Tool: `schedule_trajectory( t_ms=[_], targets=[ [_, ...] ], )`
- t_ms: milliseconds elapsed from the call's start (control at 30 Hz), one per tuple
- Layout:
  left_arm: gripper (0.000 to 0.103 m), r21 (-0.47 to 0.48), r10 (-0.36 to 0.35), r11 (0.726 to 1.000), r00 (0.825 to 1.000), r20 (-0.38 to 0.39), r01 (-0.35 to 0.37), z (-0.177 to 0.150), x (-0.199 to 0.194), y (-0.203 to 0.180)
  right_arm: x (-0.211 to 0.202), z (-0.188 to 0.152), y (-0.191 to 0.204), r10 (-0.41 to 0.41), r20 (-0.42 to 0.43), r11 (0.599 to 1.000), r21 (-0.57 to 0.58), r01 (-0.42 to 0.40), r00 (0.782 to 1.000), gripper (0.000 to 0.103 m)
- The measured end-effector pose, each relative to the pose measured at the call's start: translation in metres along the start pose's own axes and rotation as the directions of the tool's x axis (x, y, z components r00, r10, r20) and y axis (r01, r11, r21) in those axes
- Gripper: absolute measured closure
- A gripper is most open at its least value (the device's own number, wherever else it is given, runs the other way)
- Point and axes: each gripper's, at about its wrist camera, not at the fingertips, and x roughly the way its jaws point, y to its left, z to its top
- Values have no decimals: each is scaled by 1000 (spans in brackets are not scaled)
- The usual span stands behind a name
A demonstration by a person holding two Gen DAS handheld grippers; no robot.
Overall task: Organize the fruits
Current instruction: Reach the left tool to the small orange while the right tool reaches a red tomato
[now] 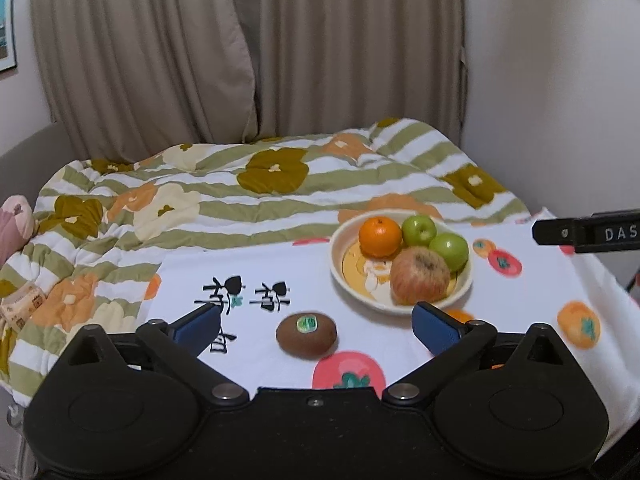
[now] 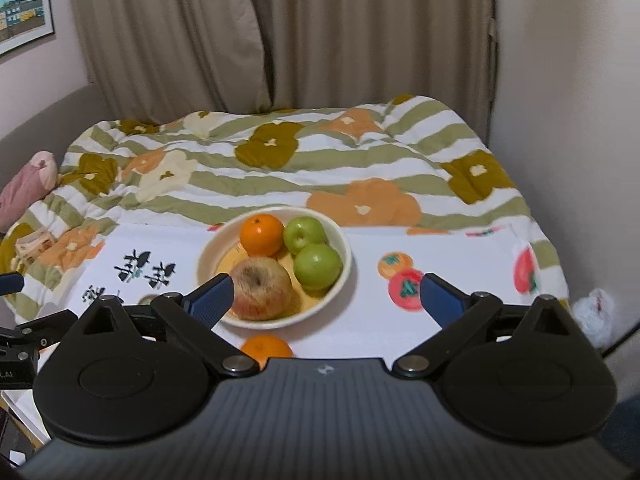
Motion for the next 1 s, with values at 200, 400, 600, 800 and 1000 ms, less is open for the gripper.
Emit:
schedule_trajectory(
  t_ms=[200, 400, 600, 800, 1000],
  targets=[
    [0, 60, -77, 995, 996, -37, 79, -30, 4, -2, -9, -36, 5, -65, -28, 997, 26, 66, 997, 0],
    [0, 141, -138, 979, 987, -78, 147, -60, 21, -13, -3, -72, 2, -119, -66, 991, 57, 123, 991, 0],
    [13, 167, -178, 965, 975, -134, 200, -77, 44, -20, 9, -102, 2, -152, -90, 987, 34, 156, 984, 0],
    [32, 181, -192, 957, 962, -192, 227, -93, 66, -26, 28, -119, -1, -151, -122, 987, 27, 155, 981, 0],
    [39, 180, -188, 957, 959, -214, 228, -99, 74, -30, 37, -125, -1, -160, -122, 987, -25, 158, 980, 0]
  ],
)
